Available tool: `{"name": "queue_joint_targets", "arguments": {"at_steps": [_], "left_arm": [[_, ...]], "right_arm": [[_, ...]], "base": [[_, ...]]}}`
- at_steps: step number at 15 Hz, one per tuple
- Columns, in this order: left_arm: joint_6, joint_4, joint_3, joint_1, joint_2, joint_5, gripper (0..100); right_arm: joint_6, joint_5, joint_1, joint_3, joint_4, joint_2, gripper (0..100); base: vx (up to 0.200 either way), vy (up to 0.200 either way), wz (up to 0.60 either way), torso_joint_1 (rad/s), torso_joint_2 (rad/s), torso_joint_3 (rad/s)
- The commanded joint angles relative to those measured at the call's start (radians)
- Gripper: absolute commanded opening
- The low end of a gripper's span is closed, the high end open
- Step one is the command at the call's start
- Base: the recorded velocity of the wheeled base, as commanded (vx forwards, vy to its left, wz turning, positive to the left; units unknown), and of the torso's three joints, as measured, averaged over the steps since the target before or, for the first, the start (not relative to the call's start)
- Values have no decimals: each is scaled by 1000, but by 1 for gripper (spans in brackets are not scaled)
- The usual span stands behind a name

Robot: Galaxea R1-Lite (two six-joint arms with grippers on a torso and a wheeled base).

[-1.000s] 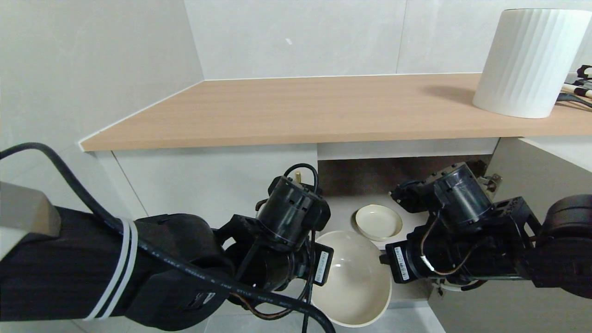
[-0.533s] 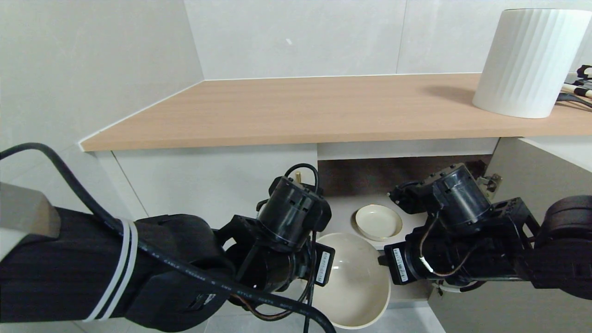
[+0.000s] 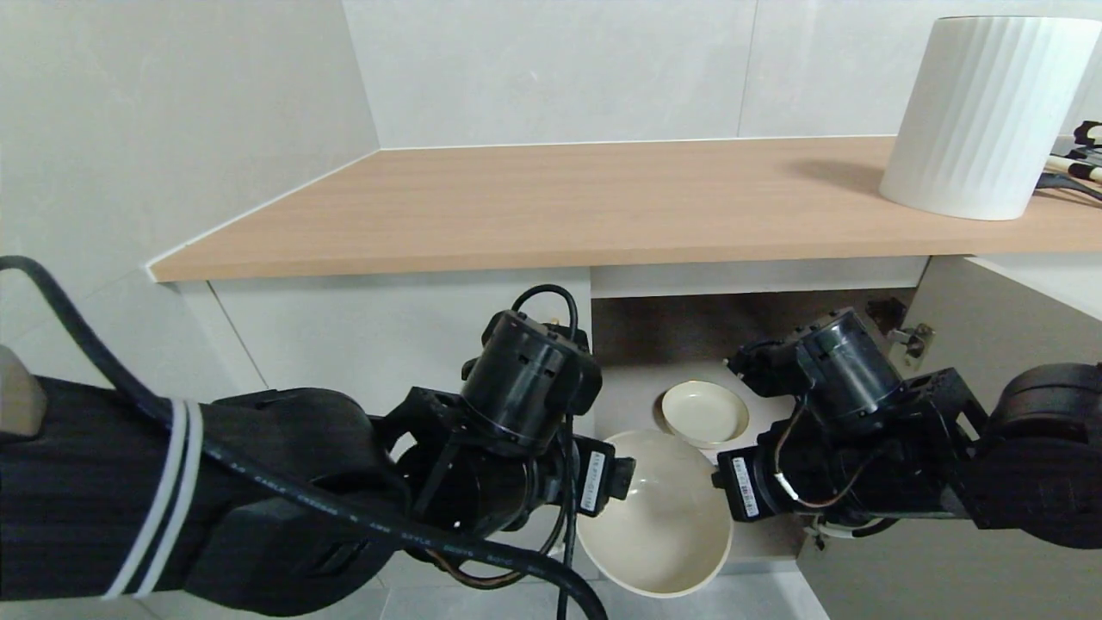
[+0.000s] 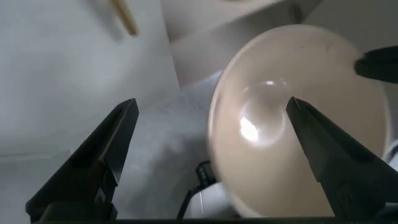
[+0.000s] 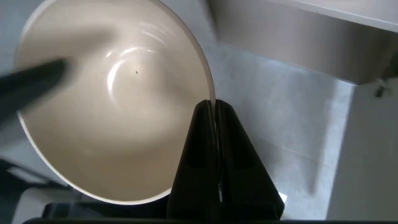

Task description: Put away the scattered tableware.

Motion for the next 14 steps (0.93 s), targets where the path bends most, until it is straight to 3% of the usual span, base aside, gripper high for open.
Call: {"name": "queue_joint_targets", "arguments": {"at_steps": [1,4,10,14], "left_arm": [[2,1,2,17,-79,13,100],[2,1,2,28,-108,13,100],[2,1,3,28,-102,13,100],[2,1,3,28,-101,13,100]], "right_arm": [[34,-6,-55,-23,-8,49,0],[138,-60,-126,-93,-6,135,0],[204,-170,-218,-197,-6,267,0],[241,-178,-270,-279,-11,358,0]], "base": [[0,0,0,0,0,0],[0,0,0,0,0,0],[0,0,0,0,0,0],[0,0,0,0,0,0]]}}
